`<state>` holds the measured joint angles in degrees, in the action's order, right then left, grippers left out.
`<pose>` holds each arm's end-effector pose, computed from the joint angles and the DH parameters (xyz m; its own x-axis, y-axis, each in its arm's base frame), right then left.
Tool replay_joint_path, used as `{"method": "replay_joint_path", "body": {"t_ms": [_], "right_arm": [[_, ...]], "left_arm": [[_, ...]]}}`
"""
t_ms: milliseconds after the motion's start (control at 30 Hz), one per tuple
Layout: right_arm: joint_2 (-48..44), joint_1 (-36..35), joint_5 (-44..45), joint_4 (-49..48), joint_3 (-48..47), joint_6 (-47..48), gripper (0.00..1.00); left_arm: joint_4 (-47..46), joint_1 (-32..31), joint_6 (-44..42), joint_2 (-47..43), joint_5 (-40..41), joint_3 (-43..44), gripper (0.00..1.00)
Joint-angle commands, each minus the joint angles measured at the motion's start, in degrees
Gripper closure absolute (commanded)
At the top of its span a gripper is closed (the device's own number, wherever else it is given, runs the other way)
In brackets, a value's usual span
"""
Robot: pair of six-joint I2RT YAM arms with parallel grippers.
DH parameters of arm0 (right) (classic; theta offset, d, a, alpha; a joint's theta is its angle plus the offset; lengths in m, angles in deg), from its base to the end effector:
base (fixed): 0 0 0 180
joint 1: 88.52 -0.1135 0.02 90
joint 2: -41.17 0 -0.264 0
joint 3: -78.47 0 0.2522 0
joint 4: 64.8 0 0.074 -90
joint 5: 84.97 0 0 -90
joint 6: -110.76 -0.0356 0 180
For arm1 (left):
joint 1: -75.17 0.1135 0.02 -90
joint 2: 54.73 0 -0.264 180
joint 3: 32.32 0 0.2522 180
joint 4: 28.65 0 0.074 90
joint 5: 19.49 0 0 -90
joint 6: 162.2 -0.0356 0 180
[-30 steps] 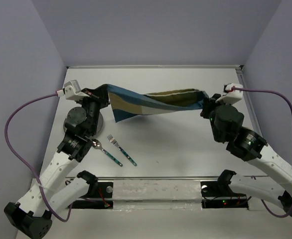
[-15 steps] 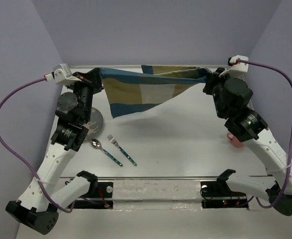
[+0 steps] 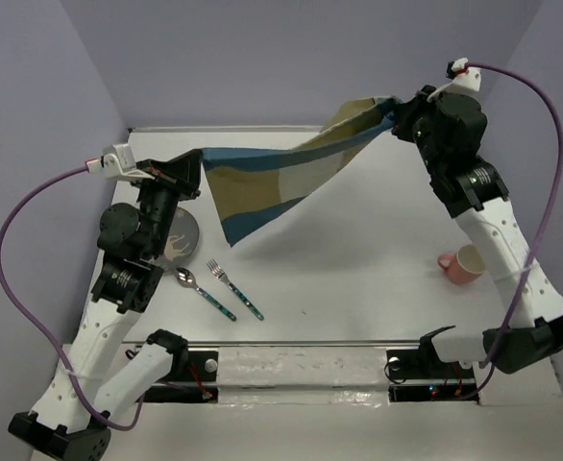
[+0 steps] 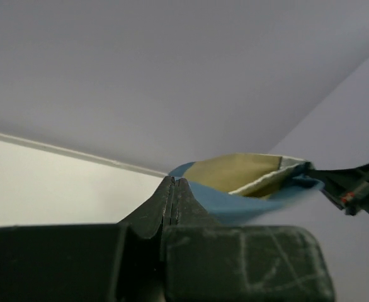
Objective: Set the dinner table for one person
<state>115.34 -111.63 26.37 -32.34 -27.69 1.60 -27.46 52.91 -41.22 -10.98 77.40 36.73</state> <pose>0.2525 0.0937 0.5002 -0.0173 0.3250 -0.9456 -0.0267 0.9452 0.3254 0.1470 -0.0556 0.4485 0.1827 -0.6270 -0.7573 0.4301 0.7436 -0.5118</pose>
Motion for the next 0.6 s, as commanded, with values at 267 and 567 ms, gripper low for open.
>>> {"method": "replay_joint_path", "body": {"t_ms": [267,567], "right_arm": [[-2.4,11.5,-28.3,-1.6,9.2,-15.5,1.0],[10.4,13.3,-32.3,-3.4,-15.3,-14.7,1.0]], "left_arm": [[-6.8,2.6,3.1,6.0,-3.1,-6.6,1.0],[-2.7,6.3,1.2,25.2,-10.0,26.0,1.0]]}}
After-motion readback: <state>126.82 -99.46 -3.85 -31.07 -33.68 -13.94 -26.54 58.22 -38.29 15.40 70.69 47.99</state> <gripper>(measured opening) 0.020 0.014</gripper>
